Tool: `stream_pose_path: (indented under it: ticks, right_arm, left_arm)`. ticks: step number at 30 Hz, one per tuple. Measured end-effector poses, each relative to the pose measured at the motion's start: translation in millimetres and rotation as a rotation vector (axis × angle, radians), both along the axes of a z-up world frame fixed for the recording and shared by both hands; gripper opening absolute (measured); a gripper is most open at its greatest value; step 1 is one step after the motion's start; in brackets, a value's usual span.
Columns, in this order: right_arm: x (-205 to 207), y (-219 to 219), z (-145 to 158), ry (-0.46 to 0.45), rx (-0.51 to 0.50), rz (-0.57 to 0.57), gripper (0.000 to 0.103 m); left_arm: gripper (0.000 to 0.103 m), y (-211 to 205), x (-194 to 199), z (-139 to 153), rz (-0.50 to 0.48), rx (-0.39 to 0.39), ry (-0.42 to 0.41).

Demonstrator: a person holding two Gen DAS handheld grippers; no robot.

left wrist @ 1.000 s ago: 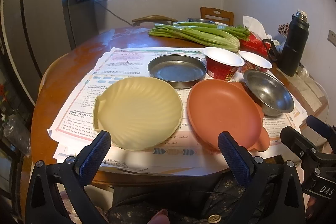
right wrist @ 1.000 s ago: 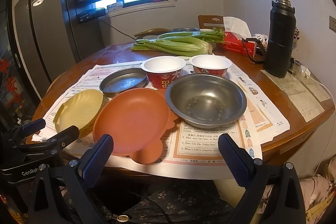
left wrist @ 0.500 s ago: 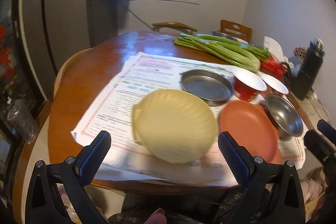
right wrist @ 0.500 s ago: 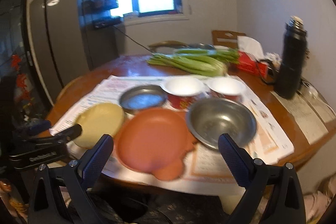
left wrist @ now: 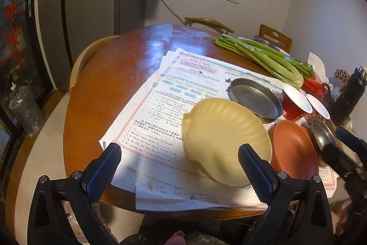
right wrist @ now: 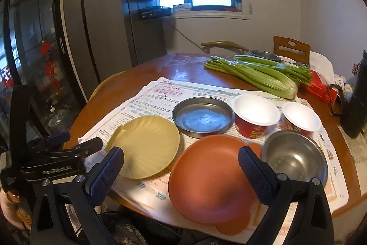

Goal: Organize plates and bowls
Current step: 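Move the left tool to the yellow shell plate and grasp its rim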

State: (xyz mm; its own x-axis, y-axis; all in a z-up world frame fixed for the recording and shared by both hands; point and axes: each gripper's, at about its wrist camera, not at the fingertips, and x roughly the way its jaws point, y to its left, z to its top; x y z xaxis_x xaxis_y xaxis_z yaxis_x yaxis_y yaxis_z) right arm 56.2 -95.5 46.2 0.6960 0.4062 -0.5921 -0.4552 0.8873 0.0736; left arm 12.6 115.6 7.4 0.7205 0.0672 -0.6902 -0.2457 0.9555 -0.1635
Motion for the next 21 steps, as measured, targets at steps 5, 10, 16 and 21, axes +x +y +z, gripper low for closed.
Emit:
stream_pose_path:
  ticks: [5,10,16,21]
  right_arm:
    - [19,20,-14,0.049,-0.060,0.050,0.101]
    - [32,38,-27,0.053,-0.118,0.098,0.101]
    - [52,53,-38,0.064,-0.163,0.146,0.100]
    - [62,63,-52,0.074,-0.197,0.167,0.099]
  left_arm:
    - [0.102,8,16,-3,-0.017,-0.027,0.016]
    - [0.102,9,33,-6,-0.033,-0.015,0.030]
    - [0.102,10,47,-19,-0.048,-0.047,0.079]
    - [0.102,7,53,-24,-0.045,-0.029,0.092]
